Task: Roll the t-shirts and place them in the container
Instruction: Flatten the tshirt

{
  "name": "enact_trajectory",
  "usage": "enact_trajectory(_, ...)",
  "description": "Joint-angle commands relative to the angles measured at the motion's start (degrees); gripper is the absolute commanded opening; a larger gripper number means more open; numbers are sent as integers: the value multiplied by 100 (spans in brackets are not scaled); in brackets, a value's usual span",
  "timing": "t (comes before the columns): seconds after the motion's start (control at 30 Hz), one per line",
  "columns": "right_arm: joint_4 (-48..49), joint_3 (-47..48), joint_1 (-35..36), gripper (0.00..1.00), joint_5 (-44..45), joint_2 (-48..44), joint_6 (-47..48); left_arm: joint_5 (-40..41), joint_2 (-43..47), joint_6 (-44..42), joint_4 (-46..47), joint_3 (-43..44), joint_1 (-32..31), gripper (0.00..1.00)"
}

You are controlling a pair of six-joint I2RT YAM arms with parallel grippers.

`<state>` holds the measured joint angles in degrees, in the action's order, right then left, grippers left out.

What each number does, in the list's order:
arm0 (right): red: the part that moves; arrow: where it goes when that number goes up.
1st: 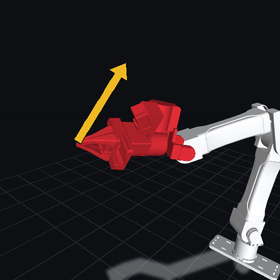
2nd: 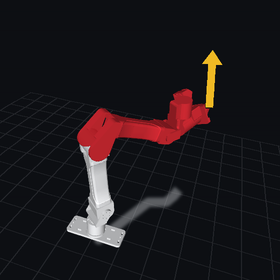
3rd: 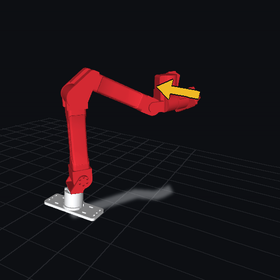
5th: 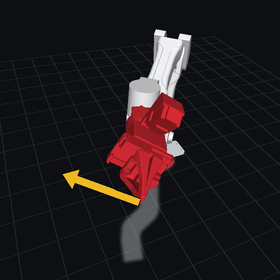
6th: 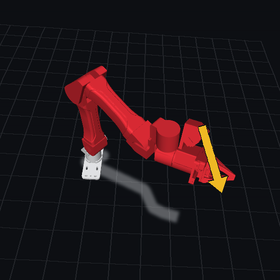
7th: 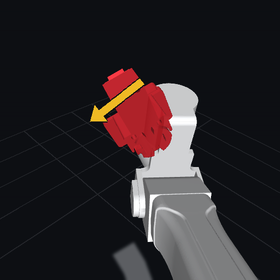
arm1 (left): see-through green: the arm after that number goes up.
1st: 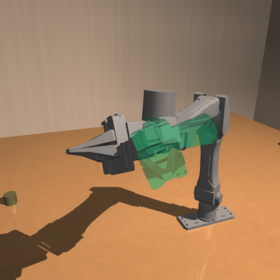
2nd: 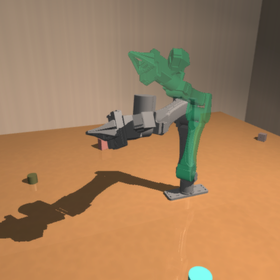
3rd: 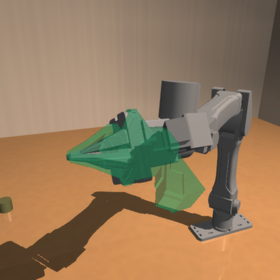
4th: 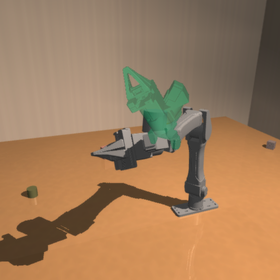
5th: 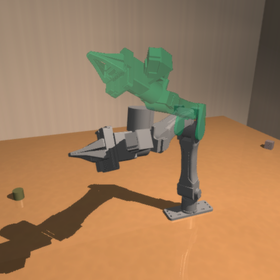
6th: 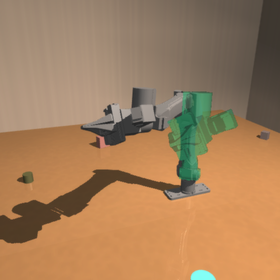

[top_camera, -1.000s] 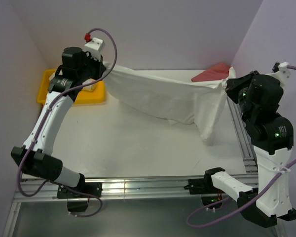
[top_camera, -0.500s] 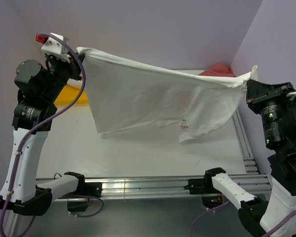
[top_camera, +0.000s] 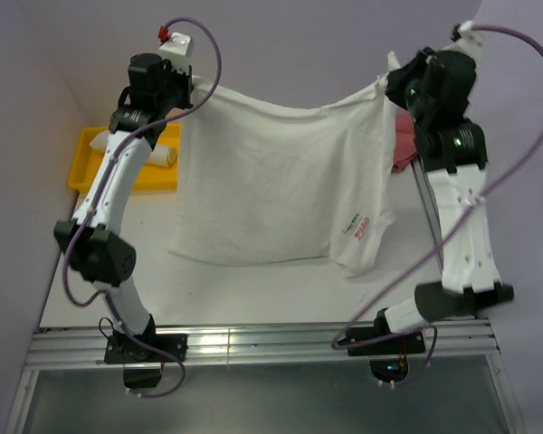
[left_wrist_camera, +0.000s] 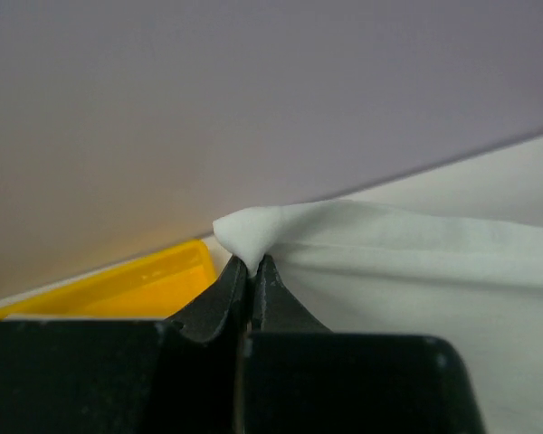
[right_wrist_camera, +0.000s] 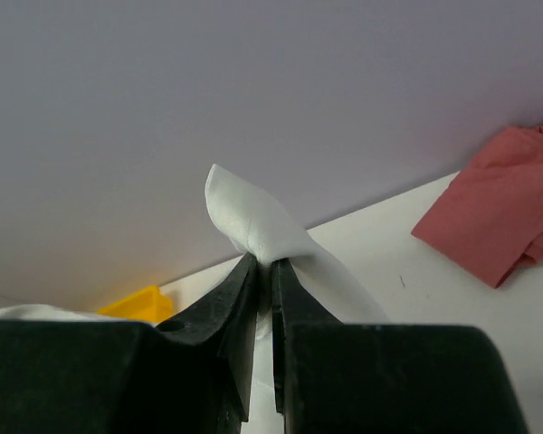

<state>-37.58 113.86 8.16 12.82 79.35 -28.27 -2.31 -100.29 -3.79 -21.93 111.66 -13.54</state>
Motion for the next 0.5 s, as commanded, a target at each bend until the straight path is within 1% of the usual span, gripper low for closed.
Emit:
enact_trajectory(0.0, 761, 994, -280, 0, -570, 1060, 401, 108, -969, -43, 278, 1679, 246, 0)
enact_trajectory(0.03, 761, 1580, -367, 0, -622, 1300, 410, 47, -1227, 10, 225, 2136, 412, 0)
enact_trajectory(0.07, 753, 1943, -394, 0, -692, 1546, 410, -24, -1473, 88, 146, 2985, 483, 0)
enact_trajectory(0.1, 735, 2269, -421, 0, -745, 1957, 410, -42, -1650, 89, 198, 3272, 554, 0)
enact_trajectory(0.13, 761, 2820, -464, 0, -746, 2127, 410, -68, -1800, 89, 320, 3405, 659, 0)
enact_trajectory(0.17, 822, 3017, -500, 0, -737, 2250, 393, -51, -1758, 54, 556, 3250, 703, 0)
enact_trajectory(0.2, 927, 3123, -526, 0, -763, 2330, 384, -85, -1661, 54, 1028, 3031, 730, 0)
enact_trajectory(0.23, 1224, 3037, -544, 0, -755, 2270, 375, -173, -1347, 71, 1338, 2759, 808, 0)
enact_trajectory(0.27, 1453, 2845, -553, 0, -711, 2156, 427, -209, -1187, 159, 1584, 2278, 861, 0)
enact_trajectory(0.3, 1717, 2573, -553, 0, -589, 1781, 445, -296, -1064, 212, 1857, 2142, 914, 0)
enact_trajectory(0.33, 2215, 1962, -553, 0, -518, 1568, 445, -384, -932, 264, 1859, 2089, 1028, 0)
enact_trajectory(0.37, 2385, 1712, -553, 0, -448, 1366, 471, -463, -914, 317, 1816, 2132, 1090, 0)
enact_trajectory(0.43, 2432, 1281, -570, 0, -201, 961, 437, -569, -843, 291, 1605, 2115, 1195, 0)
enact_trajectory(0.47, 2379, 1113, -588, 0, -166, 846, 393, -639, -782, 248, 1544, 1880, 1222, 0)
